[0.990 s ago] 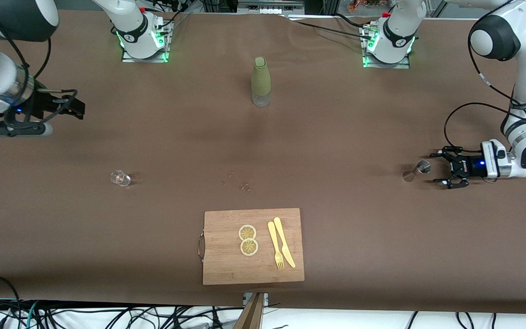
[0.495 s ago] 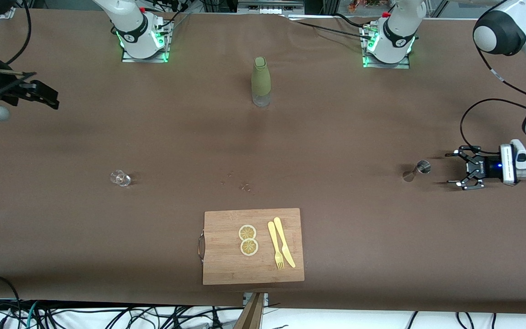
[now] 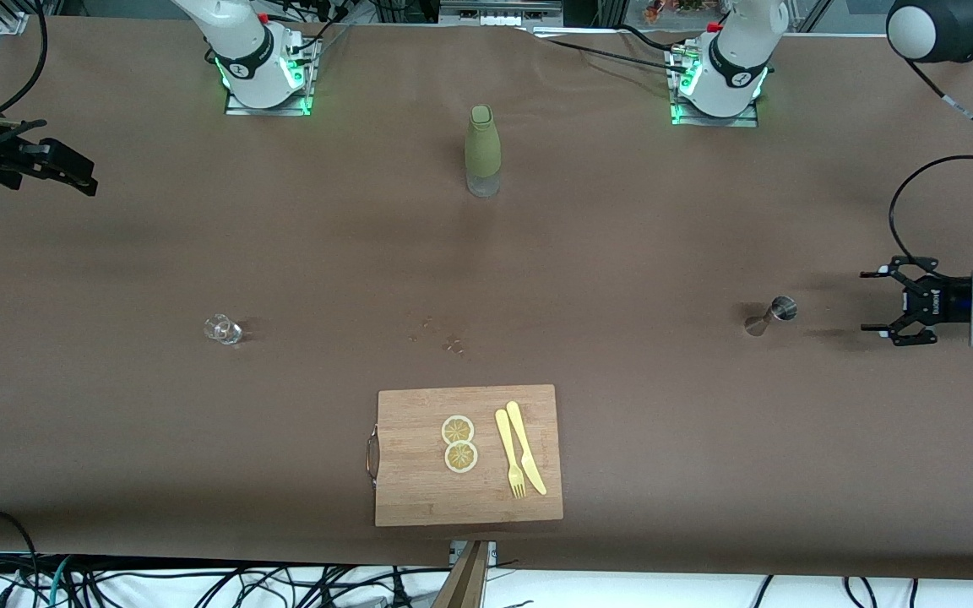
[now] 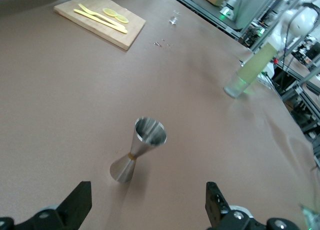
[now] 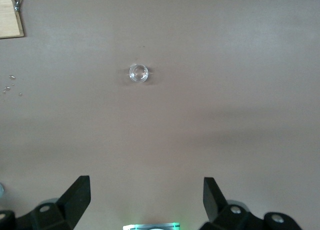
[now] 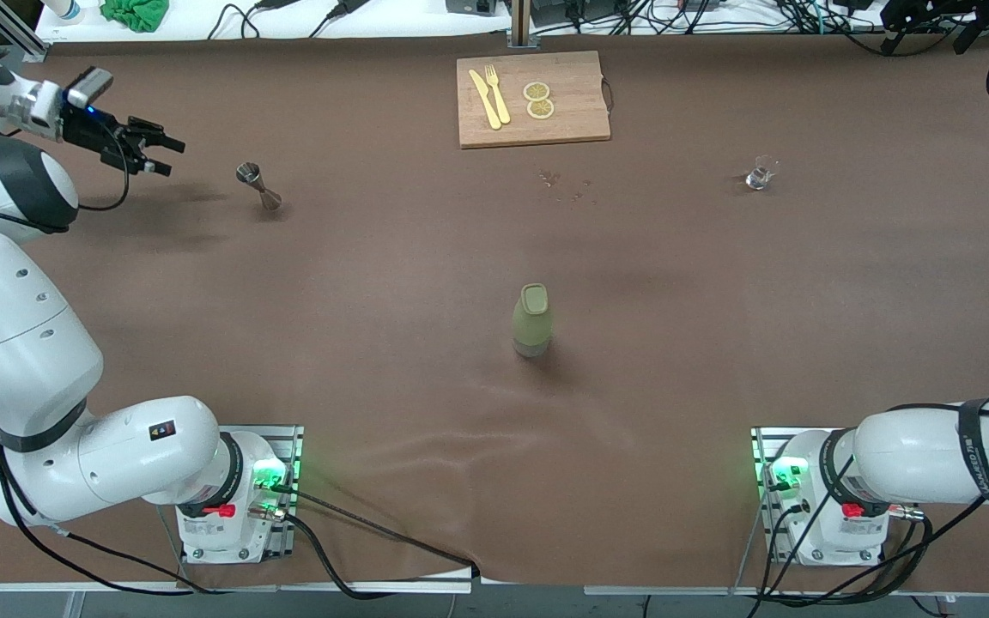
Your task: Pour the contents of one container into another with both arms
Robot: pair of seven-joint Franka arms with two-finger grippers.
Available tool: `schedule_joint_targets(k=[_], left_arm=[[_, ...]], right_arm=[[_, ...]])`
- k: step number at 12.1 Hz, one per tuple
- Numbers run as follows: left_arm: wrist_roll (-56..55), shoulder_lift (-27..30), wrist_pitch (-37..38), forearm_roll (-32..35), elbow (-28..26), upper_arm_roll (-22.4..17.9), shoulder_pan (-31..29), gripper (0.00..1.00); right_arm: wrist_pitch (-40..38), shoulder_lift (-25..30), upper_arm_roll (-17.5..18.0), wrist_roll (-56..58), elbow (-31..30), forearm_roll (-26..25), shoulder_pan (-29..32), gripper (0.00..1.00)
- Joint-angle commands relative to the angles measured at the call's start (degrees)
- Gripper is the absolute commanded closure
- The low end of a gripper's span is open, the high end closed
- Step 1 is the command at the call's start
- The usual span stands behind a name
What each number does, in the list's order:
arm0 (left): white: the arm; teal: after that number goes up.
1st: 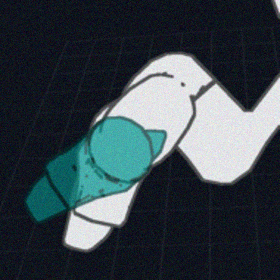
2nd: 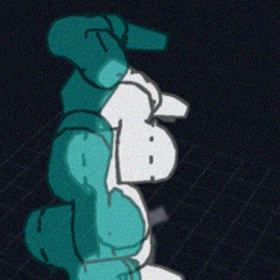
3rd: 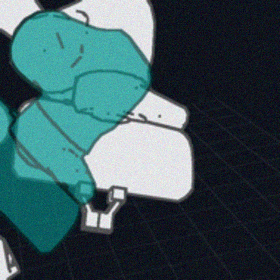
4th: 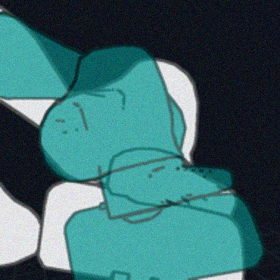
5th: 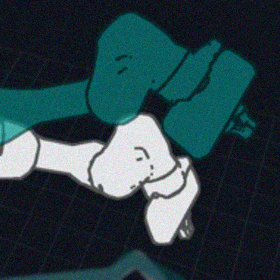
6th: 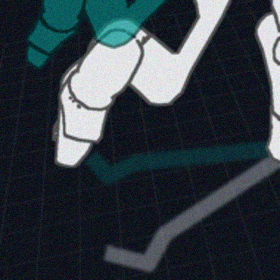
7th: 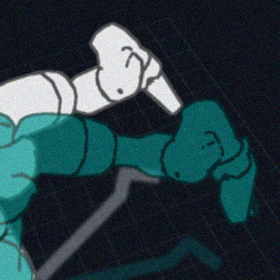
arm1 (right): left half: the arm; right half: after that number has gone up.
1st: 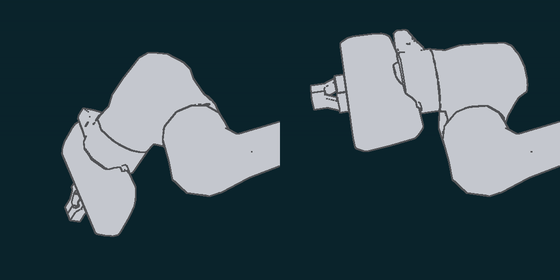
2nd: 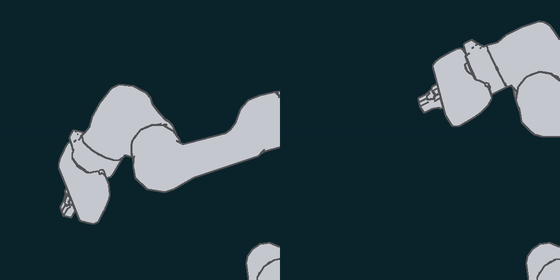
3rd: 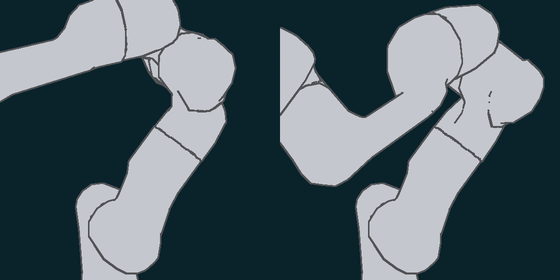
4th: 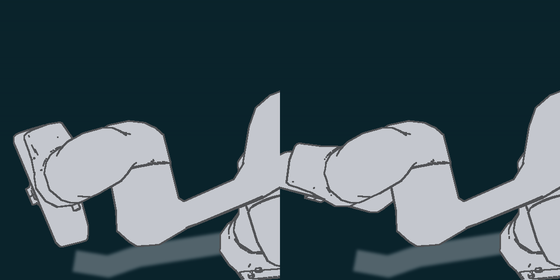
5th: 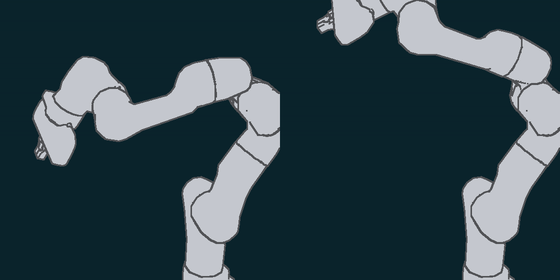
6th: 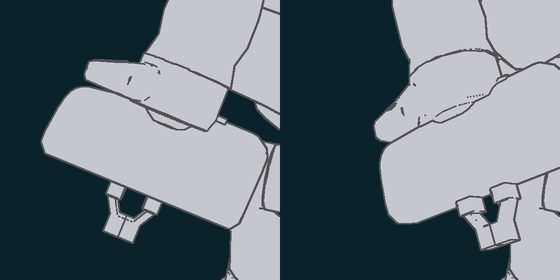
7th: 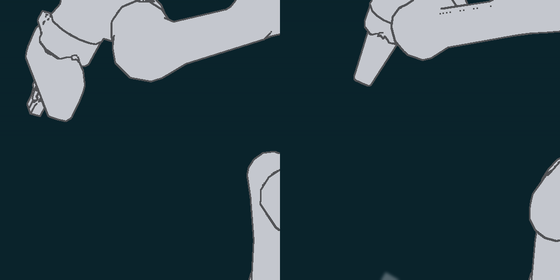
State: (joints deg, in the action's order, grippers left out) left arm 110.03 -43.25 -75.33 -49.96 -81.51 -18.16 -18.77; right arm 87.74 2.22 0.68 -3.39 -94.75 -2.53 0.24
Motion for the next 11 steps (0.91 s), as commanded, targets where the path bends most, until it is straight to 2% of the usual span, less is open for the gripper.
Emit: schedule_joint_targets(k=[1,5,9,11], left_arm=[[-8.5,4.6,0.5,3.4,-0.8,-0.6,3.5,0.00],[-25.1,12.0,0.0,8.7,-1.6,-0.4,8.7,0.00],[-44.6,16.3,-0.1,13.6,-1.5,-0.3,13.6,0.00],[-52.7,17.9,-0.1,18.0,-0.9,0.0,16.8,0.00]], right_arm=[[-1.6,0.2,-0.1,1.3,1.1,2.3,0.1,0.00],[-0.9,-0.2,-0.1,1.2,1.1,2.4,0.0,0.00],[-0.6,-0.6,-0.1,1.2,1.0,2.7,-0.1,0.00],[-0.6,-0.6,0.0,1.2,1.0,2.7,-0.1,0.00]])
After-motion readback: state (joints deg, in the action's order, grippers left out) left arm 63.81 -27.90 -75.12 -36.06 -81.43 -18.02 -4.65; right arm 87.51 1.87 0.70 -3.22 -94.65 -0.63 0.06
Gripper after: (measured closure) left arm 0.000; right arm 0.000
